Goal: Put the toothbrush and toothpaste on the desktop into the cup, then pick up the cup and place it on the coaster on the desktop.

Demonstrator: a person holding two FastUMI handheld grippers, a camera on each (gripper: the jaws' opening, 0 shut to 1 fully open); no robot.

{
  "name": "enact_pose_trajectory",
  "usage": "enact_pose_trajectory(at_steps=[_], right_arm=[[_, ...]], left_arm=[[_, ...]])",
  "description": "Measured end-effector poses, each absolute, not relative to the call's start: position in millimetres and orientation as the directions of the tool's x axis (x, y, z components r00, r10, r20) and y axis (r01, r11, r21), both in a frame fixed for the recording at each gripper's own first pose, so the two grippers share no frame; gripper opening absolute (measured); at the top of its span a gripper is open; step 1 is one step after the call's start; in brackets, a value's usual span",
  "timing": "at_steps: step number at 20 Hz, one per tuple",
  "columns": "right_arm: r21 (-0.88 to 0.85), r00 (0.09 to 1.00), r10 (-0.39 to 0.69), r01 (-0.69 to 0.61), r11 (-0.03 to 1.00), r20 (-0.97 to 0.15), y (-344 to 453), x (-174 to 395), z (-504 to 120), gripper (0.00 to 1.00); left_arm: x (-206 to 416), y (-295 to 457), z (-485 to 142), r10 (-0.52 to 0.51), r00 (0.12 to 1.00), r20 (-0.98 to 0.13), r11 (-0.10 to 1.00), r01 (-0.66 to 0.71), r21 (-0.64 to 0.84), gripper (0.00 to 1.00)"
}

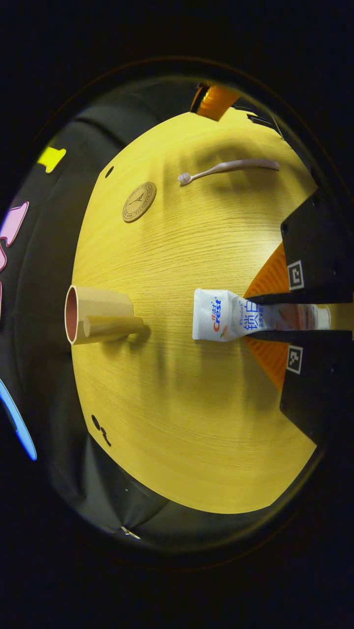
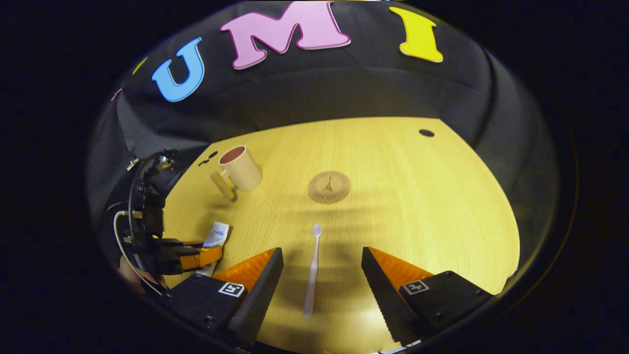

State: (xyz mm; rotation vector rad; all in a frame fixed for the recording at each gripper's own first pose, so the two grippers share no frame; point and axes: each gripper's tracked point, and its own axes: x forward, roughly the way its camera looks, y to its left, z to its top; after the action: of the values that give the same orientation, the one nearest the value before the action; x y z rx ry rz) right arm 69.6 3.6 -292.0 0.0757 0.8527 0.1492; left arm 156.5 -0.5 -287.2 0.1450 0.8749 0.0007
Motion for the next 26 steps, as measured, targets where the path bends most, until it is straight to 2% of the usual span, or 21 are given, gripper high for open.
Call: enact_pose_trajectory(at_steps=[1,2,6,11,14,20,22,23,26], right_arm=[[0.109,0.627,0.148,-0.1,0.989,-0.764,4.1,67.0,-298.7,0.99],[0.09,0.615,0.131,-0.098,0.991,-0.778,3.0,67.9,-305.4,0.99],[0.076,0.578,0.122,-0.103,0.992,-0.807,15.5,75.3,-323.7,0.99],[0.023,0.503,0.085,-0.128,0.991,-0.86,21.6,75.1,-355.7,0.99],[0.019,0.467,0.071,-0.115,0.993,-0.881,23.1,75.1,-368.5,0.99],[-0.022,0.454,0.023,-0.093,0.995,-0.891,18.9,77.4,-371.0,0.98],[-0.047,0.442,0.001,-0.097,0.994,-0.897,17.3,75.1,-373.7,0.91],[-0.047,0.429,-0.005,-0.089,0.995,-0.903,18.1,72.2,-373.4,0.8],[-0.046,0.404,-0.022,-0.048,0.998,-0.914,15.7,70.4,-373.4,0.64]], left_arm=[[156.1,-0.3,-287.4,0.054,0.646,-0.761,0.989,0.069,0.129,0.19],[156.1,-0.4,-286.6,0.044,0.651,-0.758,0.99,0.072,0.12,0.24],[157.9,-1.1,-275.4,-0.004,0.719,-0.695,0.997,0.06,0.056,0.21],[153.4,-0.2,-264.7,-0.021,0.745,-0.667,0.997,0.069,0.046,0.21],[152.1,2.7,-261.2,-0.014,0.755,-0.655,0.996,0.068,0.057,0.21],[145.3,9.7,-249.0,0.028,0.76,-0.65,0.988,0.078,0.133,0.21],[145.3,8.9,-248.8,0.026,0.762,-0.647,0.987,0.085,0.139,0.21],[144.5,8.8,-249.0,0.025,0.761,-0.649,0.987,0.085,0.137,0.21],[144.2,8.5,-251.8,0.011,0.753,-0.658,0.989,0.09,0.121,0.21]])
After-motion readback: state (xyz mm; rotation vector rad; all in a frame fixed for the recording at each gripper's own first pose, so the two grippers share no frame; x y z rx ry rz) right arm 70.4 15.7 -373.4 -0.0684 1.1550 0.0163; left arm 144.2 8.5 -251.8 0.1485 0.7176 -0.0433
